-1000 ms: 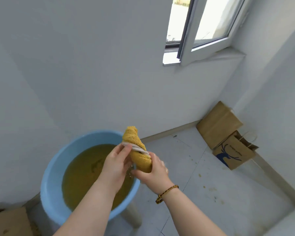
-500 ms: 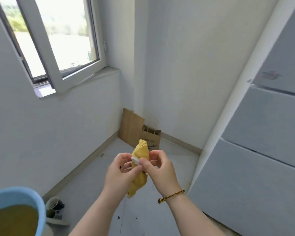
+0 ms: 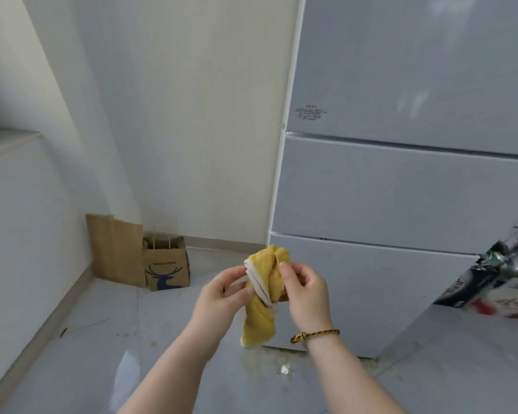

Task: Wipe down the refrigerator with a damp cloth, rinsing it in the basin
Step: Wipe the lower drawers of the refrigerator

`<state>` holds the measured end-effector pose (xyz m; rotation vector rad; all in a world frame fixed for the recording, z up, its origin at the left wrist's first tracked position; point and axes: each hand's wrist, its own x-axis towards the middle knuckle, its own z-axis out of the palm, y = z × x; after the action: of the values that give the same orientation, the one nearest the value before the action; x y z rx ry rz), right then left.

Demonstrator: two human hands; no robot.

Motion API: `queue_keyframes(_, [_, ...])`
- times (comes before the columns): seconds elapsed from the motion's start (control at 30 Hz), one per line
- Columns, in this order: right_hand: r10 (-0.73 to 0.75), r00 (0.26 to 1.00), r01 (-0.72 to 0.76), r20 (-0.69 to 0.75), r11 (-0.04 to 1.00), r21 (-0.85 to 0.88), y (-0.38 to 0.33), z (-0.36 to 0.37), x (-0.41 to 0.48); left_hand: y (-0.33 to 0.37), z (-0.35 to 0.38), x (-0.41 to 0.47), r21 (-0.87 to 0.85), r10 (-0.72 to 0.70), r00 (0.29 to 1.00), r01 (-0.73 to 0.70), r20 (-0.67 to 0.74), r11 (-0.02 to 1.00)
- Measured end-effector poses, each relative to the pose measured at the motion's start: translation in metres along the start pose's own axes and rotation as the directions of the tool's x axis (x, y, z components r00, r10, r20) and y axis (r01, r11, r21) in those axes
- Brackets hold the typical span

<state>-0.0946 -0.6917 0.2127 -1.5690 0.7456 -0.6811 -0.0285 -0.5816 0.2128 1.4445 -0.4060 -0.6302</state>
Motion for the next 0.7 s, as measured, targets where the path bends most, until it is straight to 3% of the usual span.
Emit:
queue_keyframes(0.07, [0.008, 0.998, -0.008, -0.055, 1.000, 0.005, 0.001, -0.005, 0.013, 0.003, 0.009, 0.022, 0.076, 0.003, 1.000, -0.002, -0.013, 0.997])
queue_keyframes(0.27, [0.029, 0.975, -0.026, -0.219, 1.000, 0.016, 0.015, -0.028, 0.055, -0.004, 0.055, 0.077, 0.128, -0.015, 0.979, -0.011, 0.203, 0.992])
queue_keyframes(0.53, [0.055, 0.984, -0.062, -0.168, 0.997, -0.038, 0.033, -0.073, 0.083, -0.023, 0.096, 0.122, 0.103, -0.130, 0.981, 0.116, 0.143, 0.988])
queue_keyframes(0.7, [0.123, 0.977, -0.119, -0.177, 0.992, 0.032, 0.046, -0.114, 0.104, -0.039, 0.112, 0.144, 0.043, -0.198, 0.979, 0.195, 0.058, 0.980])
